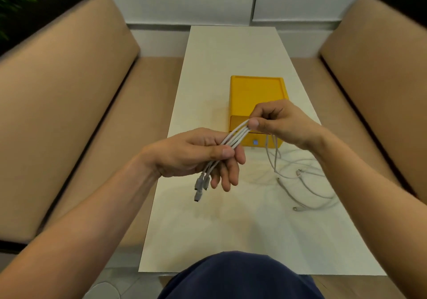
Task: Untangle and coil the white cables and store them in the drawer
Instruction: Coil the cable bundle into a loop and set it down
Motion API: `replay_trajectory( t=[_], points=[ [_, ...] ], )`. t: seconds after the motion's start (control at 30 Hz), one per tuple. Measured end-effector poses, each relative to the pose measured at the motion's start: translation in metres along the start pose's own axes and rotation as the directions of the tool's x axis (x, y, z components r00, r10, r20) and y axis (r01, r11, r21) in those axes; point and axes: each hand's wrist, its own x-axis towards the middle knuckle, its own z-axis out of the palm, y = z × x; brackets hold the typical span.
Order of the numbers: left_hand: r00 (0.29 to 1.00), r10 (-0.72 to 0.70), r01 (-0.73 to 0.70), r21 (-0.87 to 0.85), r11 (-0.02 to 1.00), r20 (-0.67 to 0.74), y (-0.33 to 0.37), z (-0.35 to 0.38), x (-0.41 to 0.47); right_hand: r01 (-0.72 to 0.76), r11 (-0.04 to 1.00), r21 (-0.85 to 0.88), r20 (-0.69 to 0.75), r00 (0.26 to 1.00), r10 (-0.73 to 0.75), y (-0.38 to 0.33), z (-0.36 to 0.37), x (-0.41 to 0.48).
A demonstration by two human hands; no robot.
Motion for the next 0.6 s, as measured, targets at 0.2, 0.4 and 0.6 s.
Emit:
replay_trajectory(
  t=[0.2,0.4,0.6],
  points=[
    [0.966,0.253,-0.257,-0.132,0.957,-0.047,0.002,0.010,0.009,0.041,0.912,0.408,-0.064,0.998,-0.017,0.019,0.051,-0.011],
    [0.879,0.406,-0.466,-0.268,0.843,-0.252,0.009,0.019,0.016,0.126,0.828,0.546,-0.200,0.980,-0.017,0.017,0.072,-0.015],
    [0.888,0.345,-0.431,-0.288,0.855,-0.304,0.010,0.016,0.019,0.065,0.938,0.340,-0.216,0.976,0.010,0.003,0.079,-0.017]
  ],
)
